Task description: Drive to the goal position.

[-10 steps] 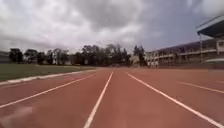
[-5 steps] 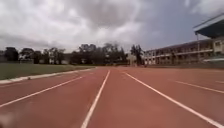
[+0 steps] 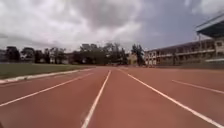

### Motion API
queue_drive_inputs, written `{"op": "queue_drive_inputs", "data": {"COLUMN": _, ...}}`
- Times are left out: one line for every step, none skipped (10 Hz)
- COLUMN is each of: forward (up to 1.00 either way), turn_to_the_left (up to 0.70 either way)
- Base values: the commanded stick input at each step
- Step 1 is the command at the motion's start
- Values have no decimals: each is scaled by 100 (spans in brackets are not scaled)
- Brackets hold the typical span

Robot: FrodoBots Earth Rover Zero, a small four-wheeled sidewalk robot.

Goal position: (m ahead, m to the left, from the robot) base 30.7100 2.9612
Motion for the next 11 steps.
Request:
{"op": "queue_drive_inputs", "data": {"forward": 60, "turn_to_the_left": 0}}
{"op": "queue_drive_inputs", "data": {"forward": 60, "turn_to_the_left": 0}}
{"op": "queue_drive_inputs", "data": {"forward": 60, "turn_to_the_left": 0}}
{"op": "queue_drive_inputs", "data": {"forward": 60, "turn_to_the_left": 0}}
{"op": "queue_drive_inputs", "data": {"forward": 60, "turn_to_the_left": 0}}
{"op": "queue_drive_inputs", "data": {"forward": 60, "turn_to_the_left": 0}}
{"op": "queue_drive_inputs", "data": {"forward": 60, "turn_to_the_left": 0}}
{"op": "queue_drive_inputs", "data": {"forward": 60, "turn_to_the_left": 0}}
{"op": "queue_drive_inputs", "data": {"forward": 60, "turn_to_the_left": 0}}
{"op": "queue_drive_inputs", "data": {"forward": 60, "turn_to_the_left": 0}}
{"op": "queue_drive_inputs", "data": {"forward": 60, "turn_to_the_left": 0}}
